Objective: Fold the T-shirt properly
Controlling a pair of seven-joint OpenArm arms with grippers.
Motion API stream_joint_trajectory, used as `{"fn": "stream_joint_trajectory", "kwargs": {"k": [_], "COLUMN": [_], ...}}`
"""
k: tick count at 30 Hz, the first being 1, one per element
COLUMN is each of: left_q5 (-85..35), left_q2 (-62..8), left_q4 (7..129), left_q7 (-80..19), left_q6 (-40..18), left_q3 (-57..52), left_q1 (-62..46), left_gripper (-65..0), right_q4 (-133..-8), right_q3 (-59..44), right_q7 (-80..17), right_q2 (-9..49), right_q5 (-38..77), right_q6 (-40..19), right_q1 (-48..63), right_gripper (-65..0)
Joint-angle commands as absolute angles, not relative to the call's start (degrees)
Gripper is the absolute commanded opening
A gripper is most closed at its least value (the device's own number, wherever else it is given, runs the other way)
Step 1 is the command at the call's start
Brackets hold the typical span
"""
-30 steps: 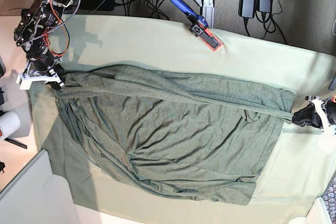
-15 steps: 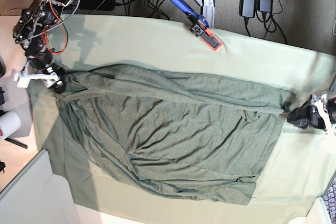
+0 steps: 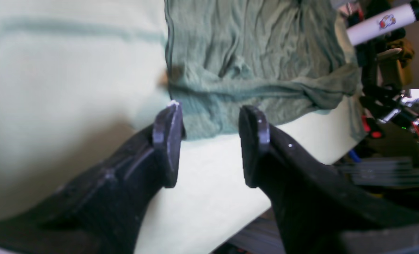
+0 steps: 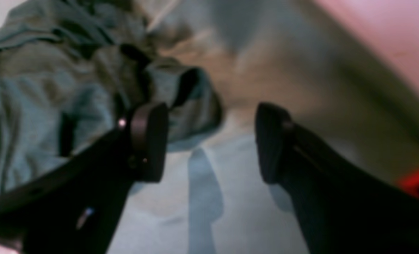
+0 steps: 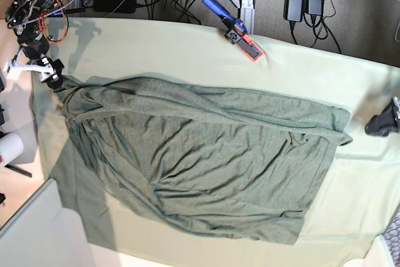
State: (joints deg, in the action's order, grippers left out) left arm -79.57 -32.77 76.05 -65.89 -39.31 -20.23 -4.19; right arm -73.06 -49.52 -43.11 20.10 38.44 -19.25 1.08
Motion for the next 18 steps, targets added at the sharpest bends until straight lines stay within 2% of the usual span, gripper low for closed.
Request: {"fn": "stream_joint_trajectory", "kwargs": {"k": [1, 12, 18], "left_q5": [-81.3, -80.7, -69.4], "left_q2": [-33.5, -27.7, -25.6], "left_q4": [76.9, 76.9, 76.8], "left_q7": [-64.7, -64.2, -56.6], "left_q6": [-40.0, -40.0, -40.0], "left_q3": [-20.7, -20.7, -20.7], "left_q1": [-4.1, -5.7, -5.7], "left_gripper": [-34.9, -34.9, -34.9], "right_q4": [-73.5, -73.4, -73.4], "right_q3": [-49.2, -44.8, -44.7], "right_q7": [-42.0, -42.0, -42.1], "right_q2": [20.8, 15.4, 15.4], "right_q5": [39.4, 38.8, 37.8], "right_q6": [-19.8, -19.9, -19.9], "right_q1": [0.2, -3.4, -5.0], "right_gripper": [-26.4, -26.4, -26.4]}}
